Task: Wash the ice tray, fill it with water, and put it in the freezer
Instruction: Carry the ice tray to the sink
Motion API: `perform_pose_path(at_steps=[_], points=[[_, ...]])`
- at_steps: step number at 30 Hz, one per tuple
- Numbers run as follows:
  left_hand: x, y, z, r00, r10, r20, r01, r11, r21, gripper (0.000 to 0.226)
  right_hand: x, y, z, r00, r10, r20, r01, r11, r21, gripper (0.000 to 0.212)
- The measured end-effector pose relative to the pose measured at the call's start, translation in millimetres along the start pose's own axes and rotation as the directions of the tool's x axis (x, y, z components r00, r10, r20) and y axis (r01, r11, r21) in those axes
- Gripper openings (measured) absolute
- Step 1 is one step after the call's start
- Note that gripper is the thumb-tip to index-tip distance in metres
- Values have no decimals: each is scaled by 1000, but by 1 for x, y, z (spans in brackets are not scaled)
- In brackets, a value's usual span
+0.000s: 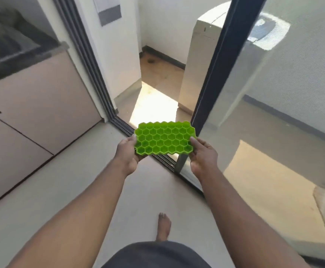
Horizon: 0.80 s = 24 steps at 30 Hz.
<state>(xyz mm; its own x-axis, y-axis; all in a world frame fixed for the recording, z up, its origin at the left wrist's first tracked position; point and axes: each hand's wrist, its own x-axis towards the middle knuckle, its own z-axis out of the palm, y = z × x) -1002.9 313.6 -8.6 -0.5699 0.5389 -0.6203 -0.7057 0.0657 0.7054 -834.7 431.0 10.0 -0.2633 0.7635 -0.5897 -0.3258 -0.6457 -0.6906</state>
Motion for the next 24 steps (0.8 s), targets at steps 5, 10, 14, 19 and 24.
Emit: perform_pose_path(at_steps=[5,10,14,19,24], points=[[34,59,-52,979,113,-170,-135,983,-122,21,30,28,94,979,80,186,-67,995,-76,10],[51,112,-110,923,186,-337,-269,938,-220,13,48,69,185,935,190,298,-146,976,-163,11],[71,145,-163,907,160,-389,-293,904,-312,24,64,109,257,901,241,361,-161,958,-237,9],[112,197,-220,915,129,-382,-290,868,-402,31,79,152,344,895,234,380,-123,948,-293,8],[145,277,-268,963,90,-254,-205,856,-475,57,88,186,432,874,243,420,-113,944,-310,7]])
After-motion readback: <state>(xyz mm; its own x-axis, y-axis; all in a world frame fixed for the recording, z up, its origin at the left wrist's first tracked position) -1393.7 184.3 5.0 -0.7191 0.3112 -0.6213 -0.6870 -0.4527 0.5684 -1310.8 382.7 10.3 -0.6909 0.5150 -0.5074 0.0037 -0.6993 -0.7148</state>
